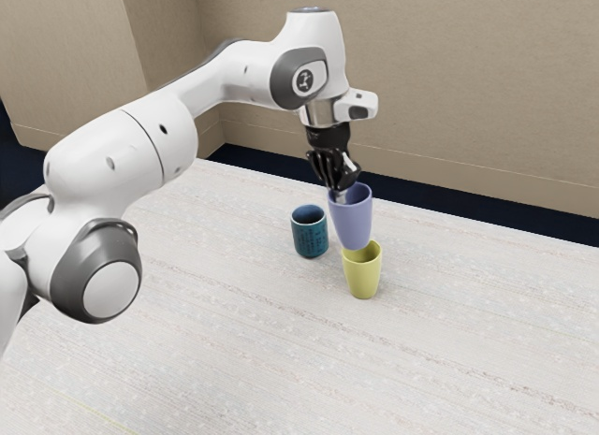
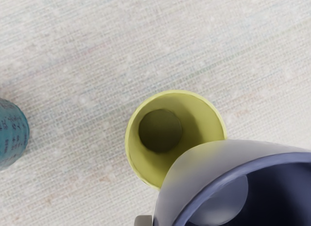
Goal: Place the left cup onto the right cup
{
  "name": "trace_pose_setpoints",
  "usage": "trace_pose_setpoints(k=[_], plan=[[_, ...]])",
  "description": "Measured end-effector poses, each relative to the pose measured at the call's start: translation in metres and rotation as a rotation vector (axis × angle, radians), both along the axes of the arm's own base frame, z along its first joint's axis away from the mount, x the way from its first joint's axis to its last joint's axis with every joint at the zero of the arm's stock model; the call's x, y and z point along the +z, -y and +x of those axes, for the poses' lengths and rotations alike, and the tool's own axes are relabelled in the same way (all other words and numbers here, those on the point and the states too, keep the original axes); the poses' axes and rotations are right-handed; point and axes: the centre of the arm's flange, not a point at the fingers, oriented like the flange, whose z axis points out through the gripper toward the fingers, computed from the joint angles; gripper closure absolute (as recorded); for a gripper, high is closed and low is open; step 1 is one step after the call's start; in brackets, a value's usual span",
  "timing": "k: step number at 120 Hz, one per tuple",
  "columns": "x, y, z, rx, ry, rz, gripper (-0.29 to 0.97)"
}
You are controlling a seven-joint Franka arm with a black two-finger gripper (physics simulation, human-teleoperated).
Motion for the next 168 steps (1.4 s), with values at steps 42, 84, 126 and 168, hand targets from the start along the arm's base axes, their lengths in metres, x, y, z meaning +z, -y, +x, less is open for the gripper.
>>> trace_pose_setpoints(k=[42, 84, 126, 168], plan=[[-0.010, -0.010, 0.009, 0.025, 0.029, 0.024, 0.79], [-0.028, -0.002, 0.018, 0.025, 0.062, 0.009, 0.79], [-0.038, -0.004, 0.013, 0.026, 0.005, 0.020, 0.79], [-0.062, -0.002, 0.017, 0.029, -0.013, 0.021, 0.69]])
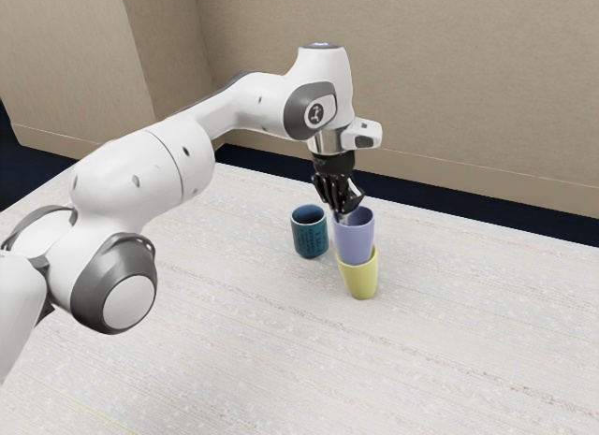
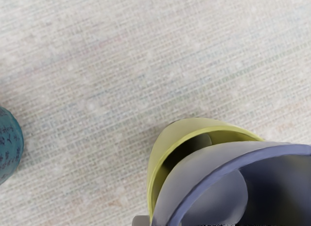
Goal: Place the left cup onto the right cup
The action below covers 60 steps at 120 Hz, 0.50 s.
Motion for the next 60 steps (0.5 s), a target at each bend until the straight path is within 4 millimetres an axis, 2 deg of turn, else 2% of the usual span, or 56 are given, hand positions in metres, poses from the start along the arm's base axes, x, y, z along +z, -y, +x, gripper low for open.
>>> trace_pose_setpoints(k=[15, 26, 45, 53, 60], plan=[[0.001, 0.001, 0.000, 0.002, 0.003, -0.003, 0.41], [0.003, 0.000, 0.000, 0.004, 0.005, -0.003, 0.27], [0.020, -0.002, -0.002, 0.006, 0.018, -0.005, 0.13], [0.033, -0.003, -0.005, 0.006, 0.024, -0.005, 0.09], [0.054, -0.005, -0.010, 0.006, 0.035, -0.008, 0.07]])
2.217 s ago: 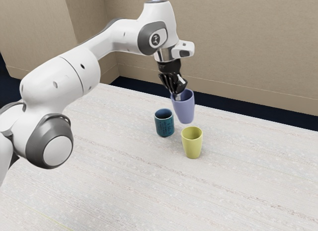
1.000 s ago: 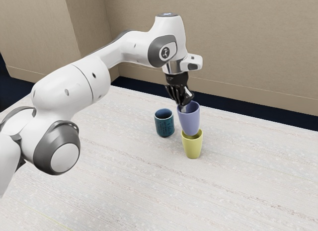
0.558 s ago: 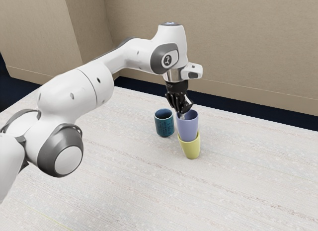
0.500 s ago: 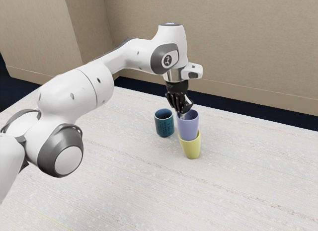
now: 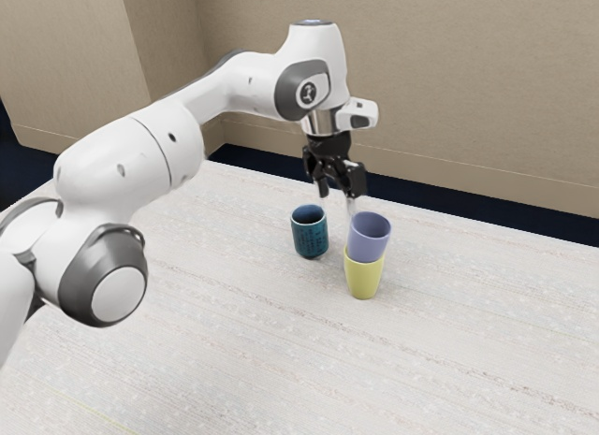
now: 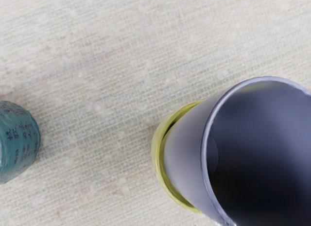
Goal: Place the left cup onto the right cup
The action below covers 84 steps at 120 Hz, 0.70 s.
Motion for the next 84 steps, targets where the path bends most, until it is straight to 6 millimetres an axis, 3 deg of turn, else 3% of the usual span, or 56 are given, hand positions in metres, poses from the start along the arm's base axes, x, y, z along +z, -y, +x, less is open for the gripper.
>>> trace_pose_setpoints(k=[13, 45, 62, 84], plan=[[0.021, -0.010, -0.019, 0.008, -0.035, 0.001, 0.04], [0.064, -0.071, -0.080, 0.081, -0.075, 0.000, 0.01], [0.096, -0.105, -0.109, 0.123, -0.029, 0.011, 0.01], [0.145, -0.135, -0.136, 0.158, 0.062, 0.023, 0.00]])
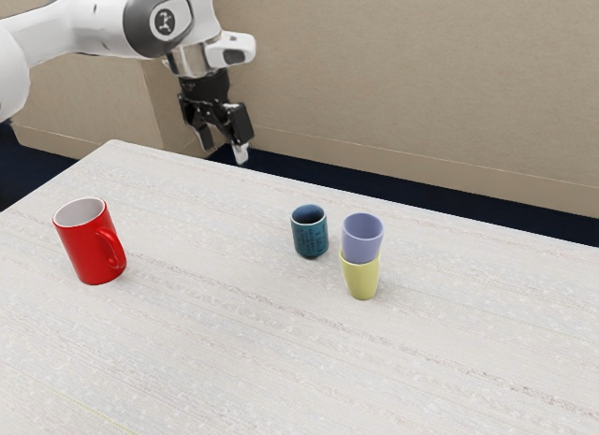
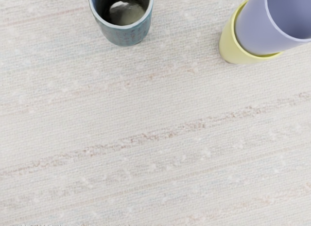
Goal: Place the left cup onto the right cup
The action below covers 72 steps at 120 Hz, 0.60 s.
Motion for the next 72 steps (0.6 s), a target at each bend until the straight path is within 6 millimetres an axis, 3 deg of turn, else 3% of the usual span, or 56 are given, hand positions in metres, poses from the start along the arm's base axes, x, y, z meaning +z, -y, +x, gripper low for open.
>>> trace_pose_setpoints(k=[26, 72], plan=[[0.043, -0.004, -0.024, -0.003, 0.057, 0.012, 0.00], [0.050, -0.006, -0.030, -0.004, 0.050, 0.016, 0.00]])
